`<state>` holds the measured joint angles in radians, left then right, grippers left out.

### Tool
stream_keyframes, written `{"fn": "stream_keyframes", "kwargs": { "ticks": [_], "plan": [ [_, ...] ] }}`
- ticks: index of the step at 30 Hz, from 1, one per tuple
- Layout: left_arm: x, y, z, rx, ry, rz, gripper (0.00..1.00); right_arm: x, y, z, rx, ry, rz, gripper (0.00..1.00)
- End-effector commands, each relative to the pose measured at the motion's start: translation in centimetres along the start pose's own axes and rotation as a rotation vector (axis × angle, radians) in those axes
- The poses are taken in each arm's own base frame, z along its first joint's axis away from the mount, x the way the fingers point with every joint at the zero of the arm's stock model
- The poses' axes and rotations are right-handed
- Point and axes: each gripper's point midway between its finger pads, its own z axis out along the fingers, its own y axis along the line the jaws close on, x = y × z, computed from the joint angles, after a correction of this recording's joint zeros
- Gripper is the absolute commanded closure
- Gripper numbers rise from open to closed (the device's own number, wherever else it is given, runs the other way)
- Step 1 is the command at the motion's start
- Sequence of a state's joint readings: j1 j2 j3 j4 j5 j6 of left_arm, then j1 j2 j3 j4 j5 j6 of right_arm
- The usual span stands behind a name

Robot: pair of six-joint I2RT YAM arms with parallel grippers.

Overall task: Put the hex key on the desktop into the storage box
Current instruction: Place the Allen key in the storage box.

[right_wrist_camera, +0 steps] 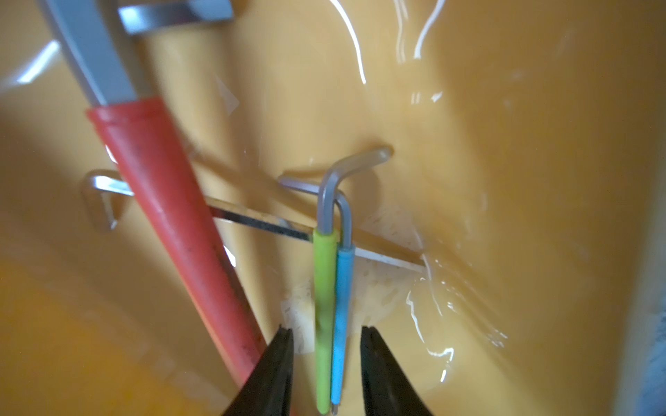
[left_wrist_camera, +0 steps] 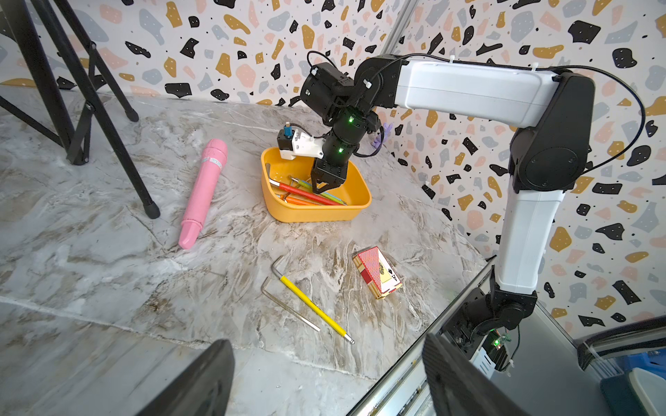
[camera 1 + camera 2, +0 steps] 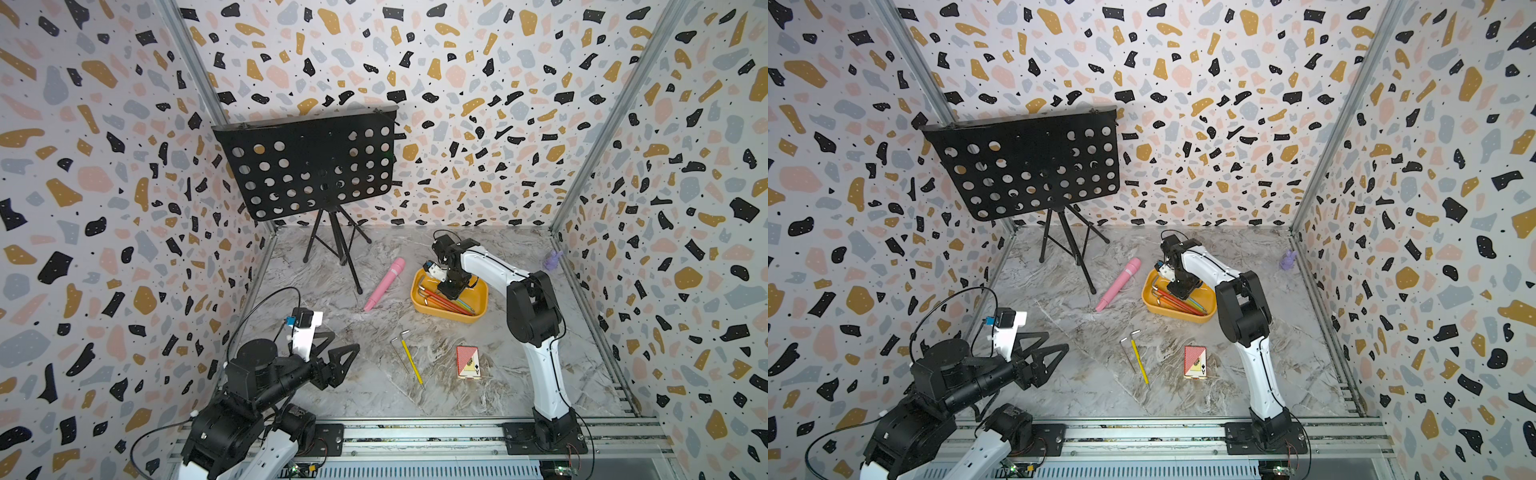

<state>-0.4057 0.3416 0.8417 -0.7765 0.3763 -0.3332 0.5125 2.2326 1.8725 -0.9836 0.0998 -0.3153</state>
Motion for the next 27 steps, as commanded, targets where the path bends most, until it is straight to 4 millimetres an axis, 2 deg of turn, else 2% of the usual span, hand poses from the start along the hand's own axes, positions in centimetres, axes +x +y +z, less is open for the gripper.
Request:
{"fn": "stream_keyframes", "kwargs": {
  "ticks": [1,5,7,9,12,15,19,22,27],
  "plan": [
    [-0.6,0.1,0.2,0.001,-0.028,0.005,0.14,-1.0,-1.2,-5.3,0.049,-0.105,0.076,0.63],
    [-0.6,0.1,0.2,-0.001,-0.029,0.005,0.14,-2.0,-1.2,-9.7,0.073,-0.239,0.199,0.65],
    [-0.6,0.1,0.2,-0.001,-0.031,0.006,0.14,-2.0,-1.1,-11.6,0.086,-0.275,0.317,0.69],
    [-0.6,0.1,0.1,-0.002,-0.034,0.008,0.14,-1.8,0.7,-13.0,0.041,-0.287,0.373,0.74],
    [-0.7,0.1,0.1,-0.001,-0.036,0.008,0.14,-1.6,5.2,-14.0,-0.006,-0.293,0.364,0.73],
    [-0.7,0.1,0.1,-0.004,-0.037,0.007,0.14,-0.7,10.0,-14.2,-0.056,-0.249,0.382,0.71],
    [-0.7,0.1,0.1,-0.002,-0.037,0.008,0.14,0.6,15.9,-12.8,-0.128,-0.168,0.419,0.69],
    [-0.7,0.0,0.0,-0.001,-0.039,0.008,0.14,1.3,18.7,-11.6,-0.154,-0.122,0.421,0.69],
    [-0.7,0.0,0.0,-0.001,-0.041,0.009,0.14,1.5,21.1,-10.5,-0.178,-0.102,0.413,0.69]
  ]
}}
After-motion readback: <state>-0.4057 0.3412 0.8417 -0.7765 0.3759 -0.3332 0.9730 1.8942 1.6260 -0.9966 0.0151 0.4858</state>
